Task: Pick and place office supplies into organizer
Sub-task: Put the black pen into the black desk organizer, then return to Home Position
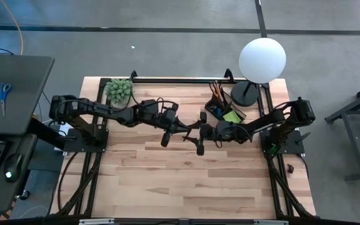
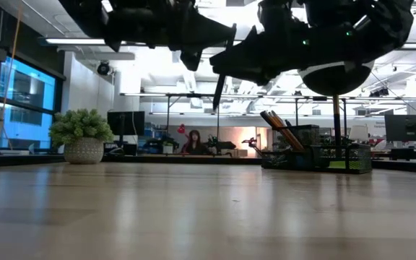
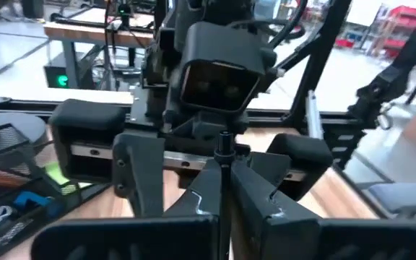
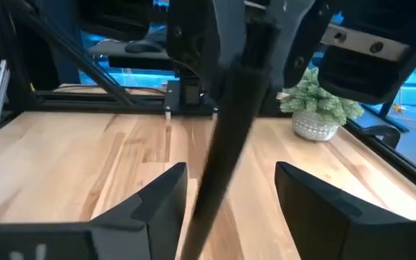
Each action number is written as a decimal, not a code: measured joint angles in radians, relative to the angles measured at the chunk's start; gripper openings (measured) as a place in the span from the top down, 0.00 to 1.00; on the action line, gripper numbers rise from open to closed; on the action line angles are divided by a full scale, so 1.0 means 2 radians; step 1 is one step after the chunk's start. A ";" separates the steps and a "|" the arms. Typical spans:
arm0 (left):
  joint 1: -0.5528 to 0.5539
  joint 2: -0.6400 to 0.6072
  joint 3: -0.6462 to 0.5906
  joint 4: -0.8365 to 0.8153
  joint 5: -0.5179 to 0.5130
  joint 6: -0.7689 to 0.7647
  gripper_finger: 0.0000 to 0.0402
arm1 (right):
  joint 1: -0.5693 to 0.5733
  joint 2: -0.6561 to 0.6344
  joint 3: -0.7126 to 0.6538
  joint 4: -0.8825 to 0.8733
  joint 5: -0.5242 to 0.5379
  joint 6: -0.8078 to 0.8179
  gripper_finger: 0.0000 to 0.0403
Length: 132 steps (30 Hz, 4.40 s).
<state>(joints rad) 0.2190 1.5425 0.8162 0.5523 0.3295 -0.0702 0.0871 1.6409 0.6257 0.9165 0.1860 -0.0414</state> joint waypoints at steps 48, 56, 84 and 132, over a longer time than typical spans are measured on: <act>-0.047 -0.163 0.000 -0.285 -0.165 0.020 0.37 | -0.135 -0.269 -0.004 -0.441 0.252 -0.002 0.95; -0.091 -0.131 0.000 -0.272 -0.215 0.018 0.46 | -0.207 -0.271 -0.004 -0.473 0.215 0.014 0.93; -0.123 -0.117 0.000 -0.254 -0.240 0.010 0.57 | -0.250 -0.270 -0.004 -0.554 0.156 0.079 0.63; 0.008 -0.447 -0.344 -0.078 -0.013 0.010 1.00 | -0.066 -0.650 -0.307 -0.258 0.007 0.041 0.86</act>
<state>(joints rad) 0.2356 0.6487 0.1273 0.3967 0.3044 -0.0507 -0.0452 0.3402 0.0111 0.4004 0.2007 0.0409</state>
